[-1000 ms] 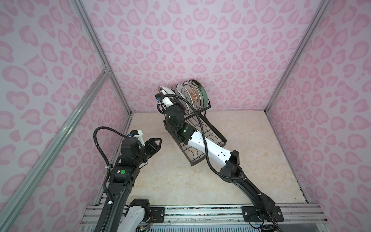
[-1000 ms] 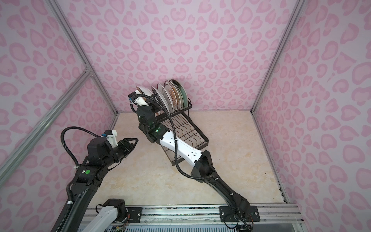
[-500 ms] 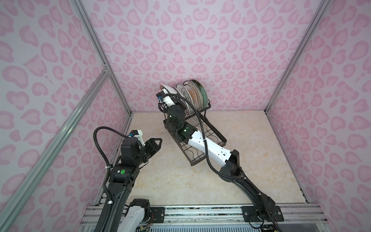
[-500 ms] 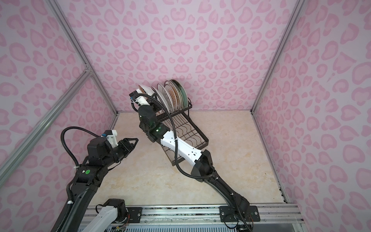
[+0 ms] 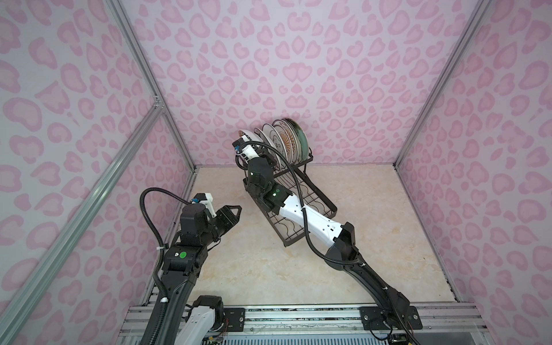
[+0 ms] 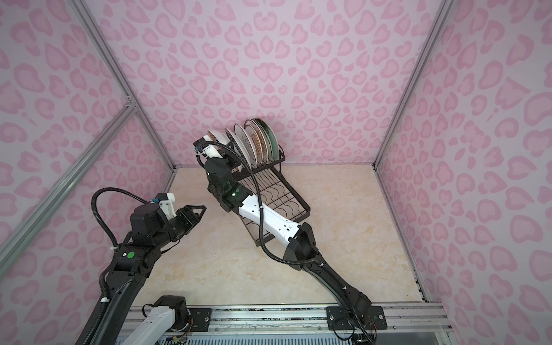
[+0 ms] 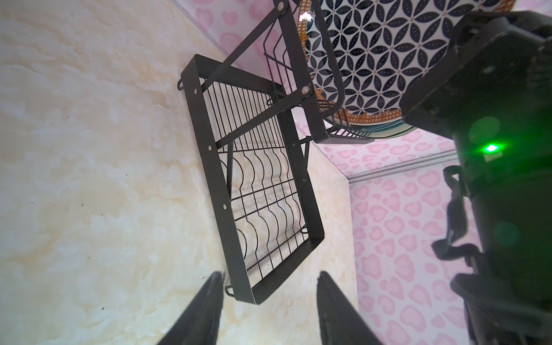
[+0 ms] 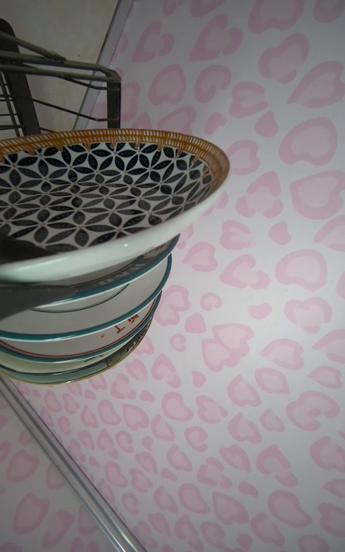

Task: Load plates into a dish rack
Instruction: Place the plate on the dish rack.

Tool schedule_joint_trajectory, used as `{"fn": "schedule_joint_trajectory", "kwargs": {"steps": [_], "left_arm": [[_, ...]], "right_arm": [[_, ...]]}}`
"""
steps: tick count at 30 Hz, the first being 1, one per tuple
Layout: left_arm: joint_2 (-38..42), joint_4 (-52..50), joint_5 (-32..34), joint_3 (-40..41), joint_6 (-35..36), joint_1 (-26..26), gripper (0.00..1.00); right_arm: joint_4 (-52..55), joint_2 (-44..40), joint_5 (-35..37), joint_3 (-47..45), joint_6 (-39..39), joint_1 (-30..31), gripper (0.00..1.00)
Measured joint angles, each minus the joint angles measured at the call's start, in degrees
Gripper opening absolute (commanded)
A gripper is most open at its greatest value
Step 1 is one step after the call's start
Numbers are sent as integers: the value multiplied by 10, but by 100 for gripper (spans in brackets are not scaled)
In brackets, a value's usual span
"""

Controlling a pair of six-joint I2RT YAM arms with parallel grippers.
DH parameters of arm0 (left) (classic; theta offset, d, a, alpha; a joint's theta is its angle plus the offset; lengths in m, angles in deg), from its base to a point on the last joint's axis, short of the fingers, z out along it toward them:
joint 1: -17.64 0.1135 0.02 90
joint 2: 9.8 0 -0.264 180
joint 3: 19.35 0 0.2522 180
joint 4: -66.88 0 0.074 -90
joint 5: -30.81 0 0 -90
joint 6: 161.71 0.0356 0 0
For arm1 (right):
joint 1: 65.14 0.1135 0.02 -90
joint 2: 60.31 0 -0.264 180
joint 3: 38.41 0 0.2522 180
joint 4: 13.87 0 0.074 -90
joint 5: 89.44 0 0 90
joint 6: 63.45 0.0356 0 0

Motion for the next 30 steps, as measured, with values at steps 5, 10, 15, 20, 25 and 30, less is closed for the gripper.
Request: {"fn": "schedule_joint_trajectory", "kwargs": {"steps": [5, 10, 15, 20, 25, 30], "left_arm": [[0, 0, -2, 0, 0, 0, 53], [2, 0, -4, 0, 0, 0, 53], [8, 0, -5, 0, 0, 0, 53], [15, 0, -6, 0, 0, 0, 53], [19, 0, -6, -1, 0, 0, 53], [14, 0, -6, -3, 0, 0, 53]], "right_arm": [[7, 0, 2, 0, 7, 1, 0], [12, 0, 4, 0, 9, 4, 0], [26, -3, 8, 0, 9, 9, 0], [7, -3, 10, -4, -9, 10, 0], [-23, -3, 10, -3, -31, 10, 0], [-44, -3, 6, 0, -38, 10, 0]]}}
